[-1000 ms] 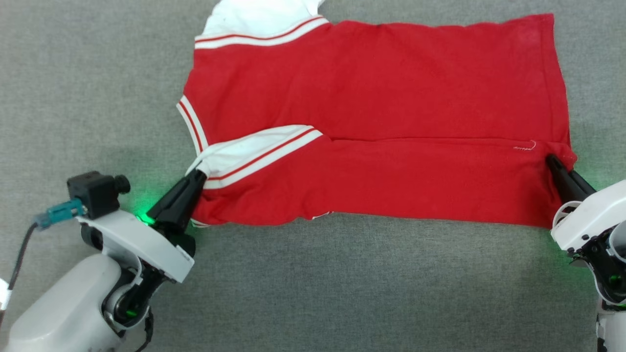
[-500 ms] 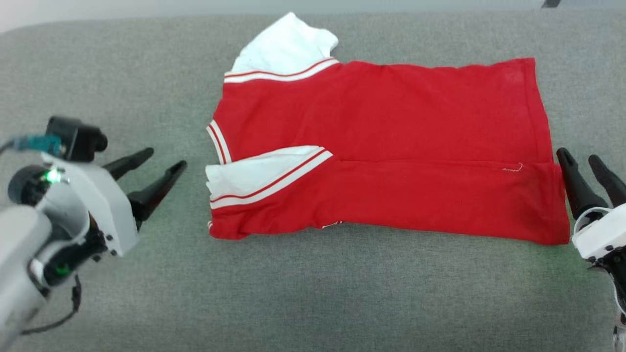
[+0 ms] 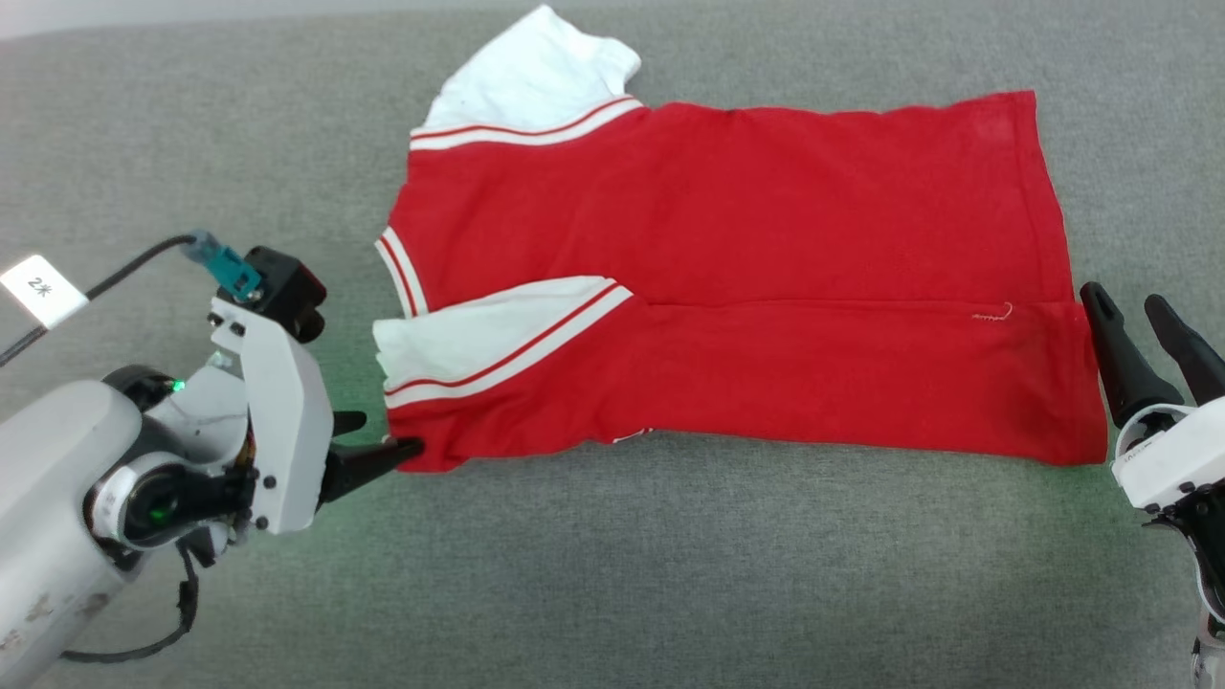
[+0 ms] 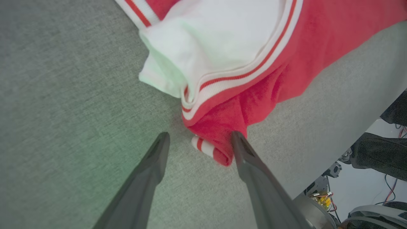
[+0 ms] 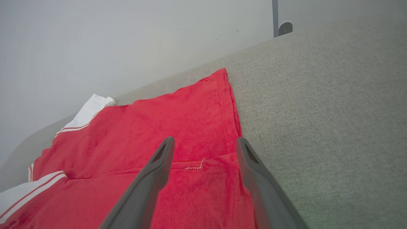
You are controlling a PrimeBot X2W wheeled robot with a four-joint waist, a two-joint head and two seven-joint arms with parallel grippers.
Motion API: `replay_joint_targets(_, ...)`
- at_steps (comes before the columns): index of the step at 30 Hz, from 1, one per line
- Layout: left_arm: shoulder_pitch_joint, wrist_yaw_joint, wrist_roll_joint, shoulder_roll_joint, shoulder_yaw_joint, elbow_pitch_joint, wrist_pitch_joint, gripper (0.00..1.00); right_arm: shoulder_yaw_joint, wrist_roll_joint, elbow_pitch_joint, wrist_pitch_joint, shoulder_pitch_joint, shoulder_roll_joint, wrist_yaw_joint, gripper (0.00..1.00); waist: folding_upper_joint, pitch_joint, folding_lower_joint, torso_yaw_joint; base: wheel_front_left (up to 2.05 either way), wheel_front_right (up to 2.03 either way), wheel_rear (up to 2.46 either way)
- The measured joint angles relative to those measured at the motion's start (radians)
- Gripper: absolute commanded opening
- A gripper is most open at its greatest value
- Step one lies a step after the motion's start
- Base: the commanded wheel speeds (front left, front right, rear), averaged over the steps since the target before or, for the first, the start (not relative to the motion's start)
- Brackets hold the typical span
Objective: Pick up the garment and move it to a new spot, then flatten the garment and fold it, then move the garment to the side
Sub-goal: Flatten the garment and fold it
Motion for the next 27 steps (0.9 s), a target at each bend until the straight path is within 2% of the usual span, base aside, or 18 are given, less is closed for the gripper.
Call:
replay_joint_targets(13, -0.008, -0.05, -0.065, -0.085, 0.013, 0.122, 0.0, 1.0, 0.004, -0.012, -0.011, -0.003, -0.045, 0.012, 0.0, 1.0, -0.0001, 0.071, 0.0, -0.035, 0.0, 0.0, 0.0)
replay_joint_targets(14, -0.009, -0.055, -0.068, -0.088, 0.014, 0.129, -0.002, 0.84, 0.005, -0.017, -0.012, -0.003, -0.048, 0.012, 0.0, 1.0, 0.0, 0.075, -0.0001, -0.038, 0.0, 0.0, 0.0)
replay_joint_targets(16, -0.009, -0.058, -0.082, -0.093, 0.018, 0.143, -0.001, 0.4, 0.007, -0.027, -0.013, 0.004, -0.049, 0.011, 0.0, 1.0, 0.0, 0.082, 0.0, -0.043, 0.0, 0.0, 0.0)
replay_joint_targets(17, -0.011, -0.062, -0.082, -0.094, 0.018, 0.148, 0.0, 0.25, 0.008, -0.03, -0.013, 0.014, -0.049, 0.008, 0.0, 1.0, 0.0, 0.084, 0.0, -0.044, 0.0, 0.0, 0.0)
replay_joint_targets(18, -0.013, -0.064, -0.082, -0.094, 0.018, 0.153, 0.0, 0.05, 0.011, -0.035, -0.013, 0.027, -0.049, 0.001, 0.0, 1.0, 0.0, 0.086, 0.0, -0.044, 0.0, 0.0, 0.0)
replay_joint_targets(19, -0.016, -0.066, -0.082, -0.096, 0.018, 0.158, -0.001, 0.0, 0.019, -0.046, -0.015, 0.047, -0.048, -0.013, 0.0, 1.0, 0.0, 0.088, 0.0, -0.044, 0.0, 0.0, 0.0)
replay_joint_targets(27, -0.022, -0.071, -0.079, -0.111, 0.014, 0.166, -0.018, 0.0, 0.174, -0.108, -0.057, 0.35, -0.013, -0.196, 0.0, 1.0, 0.0, 0.093, 0.0, -0.034, 0.0, 0.0, 0.0)
